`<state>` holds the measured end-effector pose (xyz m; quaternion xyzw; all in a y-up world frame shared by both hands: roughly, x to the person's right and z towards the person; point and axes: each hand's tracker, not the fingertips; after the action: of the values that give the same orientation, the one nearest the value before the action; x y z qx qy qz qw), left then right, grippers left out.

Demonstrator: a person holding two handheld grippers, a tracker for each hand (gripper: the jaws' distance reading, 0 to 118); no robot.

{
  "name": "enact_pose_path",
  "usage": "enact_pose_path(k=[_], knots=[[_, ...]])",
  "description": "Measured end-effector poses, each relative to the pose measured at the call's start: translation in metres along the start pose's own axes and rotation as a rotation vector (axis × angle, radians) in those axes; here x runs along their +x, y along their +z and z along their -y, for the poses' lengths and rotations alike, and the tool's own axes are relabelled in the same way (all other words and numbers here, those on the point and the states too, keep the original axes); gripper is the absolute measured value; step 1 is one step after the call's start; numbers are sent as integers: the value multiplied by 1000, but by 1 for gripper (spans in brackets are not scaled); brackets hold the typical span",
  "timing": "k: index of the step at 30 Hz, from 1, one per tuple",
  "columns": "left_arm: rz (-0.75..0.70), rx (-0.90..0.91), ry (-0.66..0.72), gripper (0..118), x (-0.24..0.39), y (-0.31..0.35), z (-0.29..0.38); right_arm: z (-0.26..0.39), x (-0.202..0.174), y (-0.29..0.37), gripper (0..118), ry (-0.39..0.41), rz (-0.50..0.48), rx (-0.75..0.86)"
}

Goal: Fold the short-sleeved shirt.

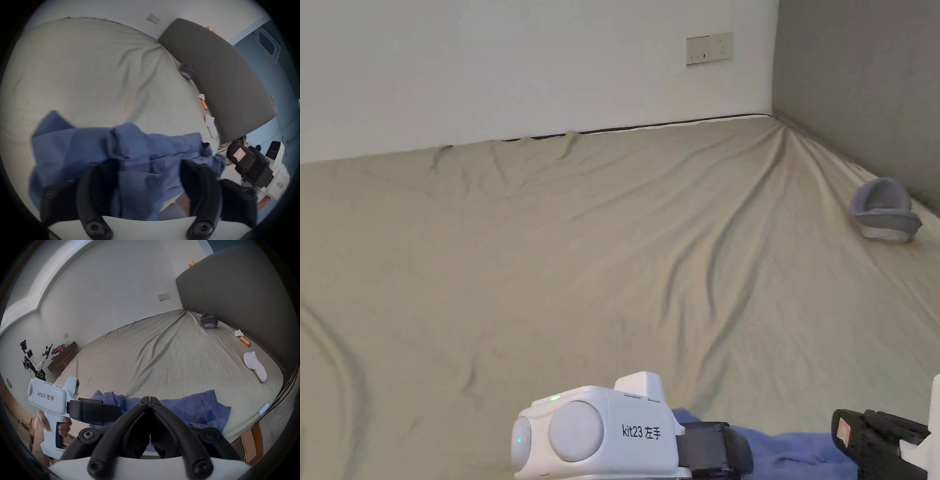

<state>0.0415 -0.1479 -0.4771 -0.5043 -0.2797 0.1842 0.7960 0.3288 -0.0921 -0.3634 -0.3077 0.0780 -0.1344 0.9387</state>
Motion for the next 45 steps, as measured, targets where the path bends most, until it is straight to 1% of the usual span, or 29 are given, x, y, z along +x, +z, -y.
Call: enact_pose_path(k=[3,4,5,8,9,10,11,12,13,14,17,21,24,25,26,28,30,32,33,35,36,37,39,40,41,42,43,44,45], knots=[[110,42,-47,90,6,23,-9,-1,5,7,0,-1,26,9],[105,91,-22,90,4,35,-10,-1,8,9,0,1,36,13],[92,141,0,90,1,48,-9,-1,10,10,0,-1,44,16],[-33,252,31,89,-14,84,-2,0,13,12,0,-18,48,20],[-94,268,58,85,-20,93,2,1,13,11,0,-21,45,20],[-134,278,68,69,-25,99,5,2,13,11,0,-21,42,18],[-173,276,49,45,-31,101,8,3,11,10,0,-20,38,16],[-216,276,34,14,-36,101,12,3,10,9,0,-18,34,13],[-263,270,36,3,-36,99,17,4,9,8,0,-17,28,11],[-288,242,16,3,-37,95,20,4,8,6,0,-17,19,8],[-228,170,-43,3,-26,71,24,5,6,2,0,-23,3,1],[-143,102,-165,3,-3,22,17,5,4,-1,0,-23,2,-11],[-149,-19,-158,3,5,-23,8,4,5,-3,0,-30,9,-20],[-175,-35,-156,3,9,-32,7,4,6,-2,0,-31,13,-21],[-169,-26,-173,3,14,-38,6,4,6,-1,0,-30,17,-21],[-103,-15,-189,3,22,-40,1,3,7,0,0,-19,18,-23],[-16,-31,-165,3,26,-51,-3,2,7,0,0,-15,24,-25],[-10,-43,-169,3,20,-68,-1,1,9,-1,0,-24,27,-24],[-30,-70,-138,3,14,-78,2,1,10,-2,0,-30,27,-27],[72,-41,16,3,-1,-65,0,2,10,-1,0,-23,24,-34],[90,-58,57,3,-4,-54,-2,2,10,0,0,-15,25,-35],[91,-52,44,3,-5,-40,-3,1,10,0,0,-10,25,-36],[93,52,-12,4,-10,0,-5,-1,11,0,0,-10,22,-35],[93,98,-15,9,-15,21,-5,-1,12,1,0,-13,21,-28],[86,149,18,17,-22,41,-5,-1,13,1,0,-17,16,-23],[94,195,47,30,-32,58,-4,-1,14,0,0,-24,9,-23],[91,222,66,57,-41,73,-4,-1,14,-1,0,-31,4,-21],[73,239,99,80,-50,85,-3,0,14,-2,0,-36,-2,-21],[55,233,133,99,-62,93,-3,2,14,-2,0,-38,-7,-22]])
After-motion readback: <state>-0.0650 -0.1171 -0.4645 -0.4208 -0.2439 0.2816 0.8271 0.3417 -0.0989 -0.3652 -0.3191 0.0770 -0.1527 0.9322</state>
